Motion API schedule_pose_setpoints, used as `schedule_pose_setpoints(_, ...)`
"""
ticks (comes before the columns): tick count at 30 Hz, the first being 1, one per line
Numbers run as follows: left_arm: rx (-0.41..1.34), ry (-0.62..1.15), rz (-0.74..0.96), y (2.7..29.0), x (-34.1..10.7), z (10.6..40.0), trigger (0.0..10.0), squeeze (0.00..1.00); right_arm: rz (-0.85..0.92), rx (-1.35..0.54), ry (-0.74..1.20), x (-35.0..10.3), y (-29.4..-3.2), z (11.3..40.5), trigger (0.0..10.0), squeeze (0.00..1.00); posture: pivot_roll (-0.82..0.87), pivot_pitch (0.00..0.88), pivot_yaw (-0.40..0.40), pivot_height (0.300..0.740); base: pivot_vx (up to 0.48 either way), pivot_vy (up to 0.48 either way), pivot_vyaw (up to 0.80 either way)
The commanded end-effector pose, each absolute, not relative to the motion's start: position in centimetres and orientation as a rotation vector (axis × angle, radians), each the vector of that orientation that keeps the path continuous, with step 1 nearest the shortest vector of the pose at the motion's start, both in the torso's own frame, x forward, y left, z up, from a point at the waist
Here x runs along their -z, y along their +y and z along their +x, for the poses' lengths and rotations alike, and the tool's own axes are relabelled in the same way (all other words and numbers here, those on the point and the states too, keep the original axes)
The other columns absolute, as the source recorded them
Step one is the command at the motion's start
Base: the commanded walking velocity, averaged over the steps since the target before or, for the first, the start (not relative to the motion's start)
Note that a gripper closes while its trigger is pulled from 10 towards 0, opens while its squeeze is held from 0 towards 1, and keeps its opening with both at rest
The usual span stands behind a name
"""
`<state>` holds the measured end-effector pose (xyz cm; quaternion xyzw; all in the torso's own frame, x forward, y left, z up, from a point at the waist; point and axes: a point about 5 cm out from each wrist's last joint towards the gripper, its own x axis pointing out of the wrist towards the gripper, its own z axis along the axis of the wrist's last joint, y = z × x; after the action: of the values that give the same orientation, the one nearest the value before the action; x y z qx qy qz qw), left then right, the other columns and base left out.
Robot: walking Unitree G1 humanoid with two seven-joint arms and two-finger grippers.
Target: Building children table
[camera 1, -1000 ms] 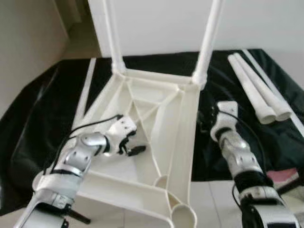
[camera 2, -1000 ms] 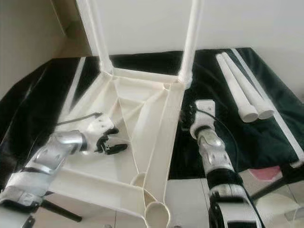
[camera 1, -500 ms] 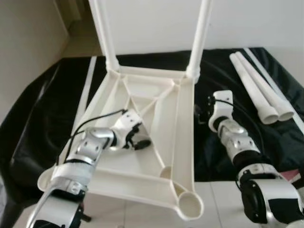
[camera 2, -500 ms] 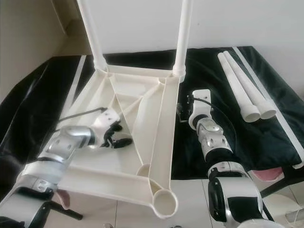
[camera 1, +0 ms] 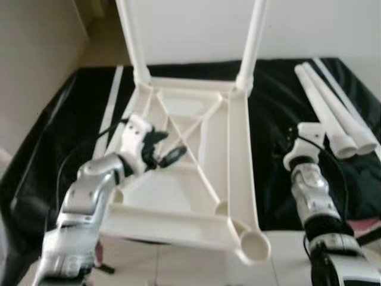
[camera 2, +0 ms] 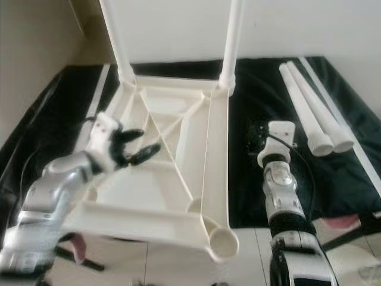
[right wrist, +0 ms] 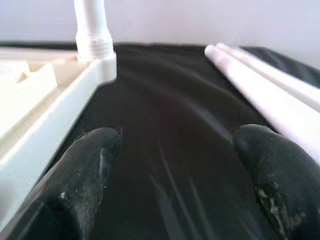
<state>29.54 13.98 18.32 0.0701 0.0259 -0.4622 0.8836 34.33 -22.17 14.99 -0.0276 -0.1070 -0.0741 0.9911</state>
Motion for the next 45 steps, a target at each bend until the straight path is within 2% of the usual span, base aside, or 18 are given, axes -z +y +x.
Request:
schedule_pose_setpoints(1, 1.139, 0.06, 0.17, 13.4, -18.4, 28.3, 10.0, 0.0, -0.046, 0.127, -0.261, -15.5, -21.7, 34.1, 10.0, 0.0, -0.02, 0.106, 0.016, 0.74, 0.0, 0.0, 0.0)
schedule_pose_setpoints(6, 1.281, 0.145, 0.218, 13.4, -16.4, 25.7, 10.0, 0.0, -0.04, 0.083, -0.289, -15.7, -21.0, 33.3, 10.0, 0.0, -0.02, 0.106, 0.011, 0.74, 0.0, 0.0, 0.0)
schedule_pose_setpoints(8, 1.298, 0.222, 0.308, 13.6, -15.1, 25.1, 10.0, 0.0, -0.051, 0.067, -0.282, -15.6, -20.8, 33.2, 10.0, 0.0, -0.02, 0.107, 0.01, 0.74, 0.0, 0.0, 0.0)
schedule_pose_setpoints(11, 1.302, 0.276, 0.312, 13.6, -14.4, 24.6, 10.0, 0.0, -0.05, 0.064, -0.283, -15.8, -20.8, 33.3, 10.0, 0.0, -0.02, 0.104, 0.009, 0.74, 0.0, 0.0, 0.0)
schedule_pose_setpoints(19, 1.289, 0.273, 0.304, 13.4, -14.8, 24.3, 10.0, 0.0, -0.052, 0.06, -0.285, -16.1, -20.9, 33.3, 10.0, 0.0, -0.01, 0.101, 0.009, 0.74, 0.0, 0.0, 0.0)
schedule_pose_setpoints(25, 1.267, 0.2, 0.249, 13.1, -16.0, 24.5, 10.0, 0.0, -0.049, 0.059, -0.281, -16.2, -21.0, 33.1, 10.0, 0.0, -0.02, 0.096, 0.013, 0.74, 0.0, 0.0, 0.0)
schedule_pose_setpoints(27, 1.323, 0.129, 0.152, 12.8, -17.4, 23.8, 10.0, 0.0, -0.049, 0.057, -0.278, -16.0, -21.0, 33.0, 10.0, 0.0, -0.02, 0.091, 0.016, 0.74, 0.0, 0.0, 0.0)
schedule_pose_setpoints(29, 1.366, 0.121, 0.124, 12.7, -17.7, 23.3, 10.0, 0.0, -0.049, 0.057, -0.276, -16.0, -21.0, 33.0, 10.0, 0.0, -0.02, 0.087, 0.016, 0.74, 0.0, 0.0, 0.0)
schedule_pose_setpoints(32, 1.43, 0.198, 0.188, 12.5, -16.3, 22.2, 10.0, 0.0, -0.049, 0.056, -0.273, -15.9, -21.0, 33.0, 10.0, 0.0, -0.02, 0.086, 0.018, 0.74, 0.0, 0.0, 0.0)
schedule_pose_setpoints(36, 1.391, 0.31, 0.312, 12.4, -14.0, 22.5, 10.0, 0.0, -0.051, 0.059, -0.272, -16.0, -21.2, 33.1, 10.0, 0.0, -0.02, 0.089, 0.017, 0.74, 0.0, 0.0, 0.0)
schedule_pose_setpoints(41, 1.341, 0.327, 0.371, 12.3, -13.3, 23.1, 10.0, 0.0, -0.053, 0.063, -0.271, -16.1, -21.3, 33.1, 10.0, 0.0, -0.02, 0.09, 0.015, 0.74, 0.0, 0.0, 0.0)
schedule_pose_setpoints(44, 1.27, 0.344, 0.408, 12.4, -12.8, 24.0, 10.0, 0.0, -0.054, 0.067, -0.269, -16.1, -21.5, 33.1, 10.0, 0.0, -0.02, 0.092, 0.014, 0.74, 0.0, 0.0, 0.0)
schedule_pose_setpoints(45, 1.197, 0.336, 0.439, 12.4, -12.6, 24.8, 10.0, 0.0, -0.055, 0.069, -0.269, -16.2, -21.5, 33.1, 10.0, 0.0, -0.02, 0.094, 0.013, 0.74, 0.0, 0.0, 0.0)
